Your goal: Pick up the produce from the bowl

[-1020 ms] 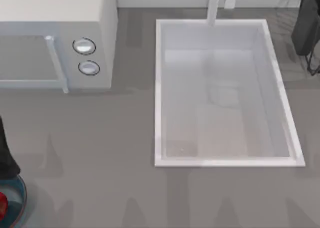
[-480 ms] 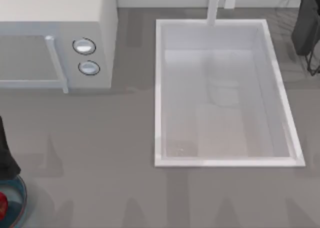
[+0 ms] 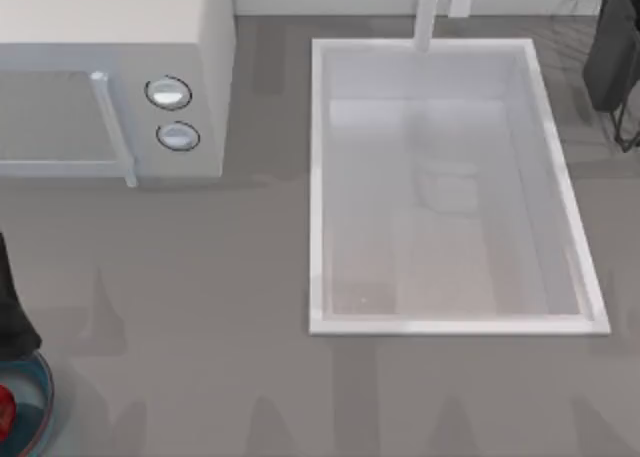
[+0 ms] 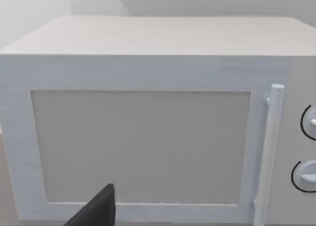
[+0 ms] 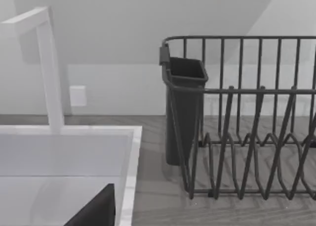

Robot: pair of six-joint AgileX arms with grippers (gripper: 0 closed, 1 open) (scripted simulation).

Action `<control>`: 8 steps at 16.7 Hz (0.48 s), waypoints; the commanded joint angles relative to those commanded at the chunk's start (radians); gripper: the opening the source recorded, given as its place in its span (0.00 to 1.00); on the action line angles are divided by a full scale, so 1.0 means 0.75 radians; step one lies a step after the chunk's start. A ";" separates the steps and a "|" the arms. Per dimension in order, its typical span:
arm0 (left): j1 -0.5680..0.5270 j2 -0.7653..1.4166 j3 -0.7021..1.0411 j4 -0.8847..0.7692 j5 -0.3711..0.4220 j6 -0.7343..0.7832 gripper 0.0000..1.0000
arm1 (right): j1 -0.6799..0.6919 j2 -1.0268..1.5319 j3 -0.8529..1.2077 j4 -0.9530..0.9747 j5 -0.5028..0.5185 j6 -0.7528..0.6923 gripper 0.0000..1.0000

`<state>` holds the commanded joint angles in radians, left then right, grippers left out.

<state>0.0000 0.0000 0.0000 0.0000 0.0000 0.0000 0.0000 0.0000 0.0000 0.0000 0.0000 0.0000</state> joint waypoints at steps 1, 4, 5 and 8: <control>0.000 0.000 0.000 0.000 0.000 0.000 1.00 | 0.000 0.000 0.000 0.000 0.000 0.000 1.00; 0.000 0.000 0.000 0.000 0.000 0.000 1.00 | 0.000 0.000 0.000 0.000 0.000 0.000 1.00; 0.000 0.000 0.000 0.000 0.000 0.000 1.00 | 0.000 0.000 0.000 0.000 0.000 0.000 1.00; 0.003 0.046 0.040 -0.046 0.000 0.004 1.00 | 0.000 0.000 0.000 0.000 0.000 0.000 1.00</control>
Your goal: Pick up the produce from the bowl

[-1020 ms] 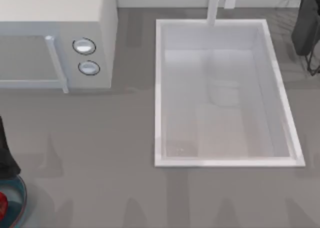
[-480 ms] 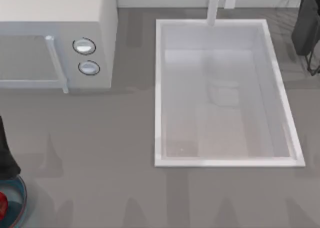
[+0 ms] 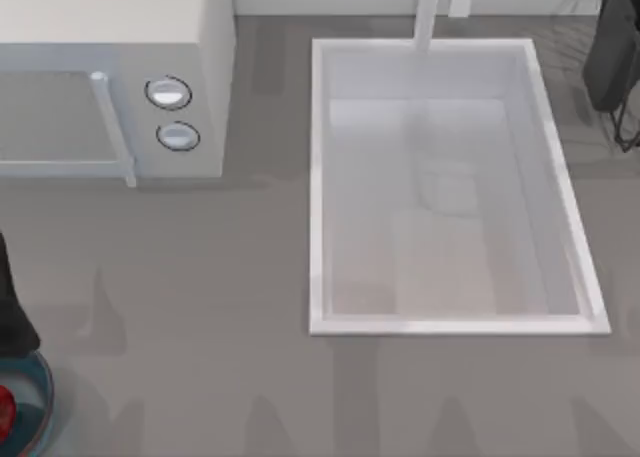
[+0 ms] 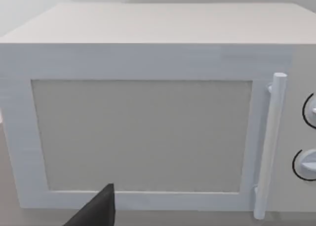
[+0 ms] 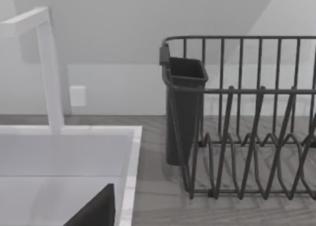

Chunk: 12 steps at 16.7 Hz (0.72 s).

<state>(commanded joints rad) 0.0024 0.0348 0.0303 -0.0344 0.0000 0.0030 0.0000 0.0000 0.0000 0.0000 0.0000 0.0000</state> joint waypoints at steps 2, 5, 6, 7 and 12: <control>0.006 0.101 0.080 -0.100 0.000 0.008 1.00 | 0.000 0.000 0.000 0.000 0.000 0.000 1.00; 0.020 0.357 0.255 -0.339 0.000 0.025 1.00 | 0.000 0.000 0.000 0.000 0.000 0.000 1.00; 0.026 0.465 0.322 -0.434 0.000 0.032 1.00 | 0.000 0.000 0.000 0.000 0.000 0.000 1.00; 0.031 0.580 0.392 -0.532 0.000 0.039 1.00 | 0.000 0.000 0.000 0.000 0.000 0.000 1.00; 0.059 1.166 0.734 -1.016 0.001 0.072 1.00 | 0.000 0.000 0.000 0.000 0.000 0.000 1.00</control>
<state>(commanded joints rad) 0.0465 0.9092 0.5807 -0.7963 0.0005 0.0574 0.0000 0.0000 0.0000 0.0000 0.0000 0.0000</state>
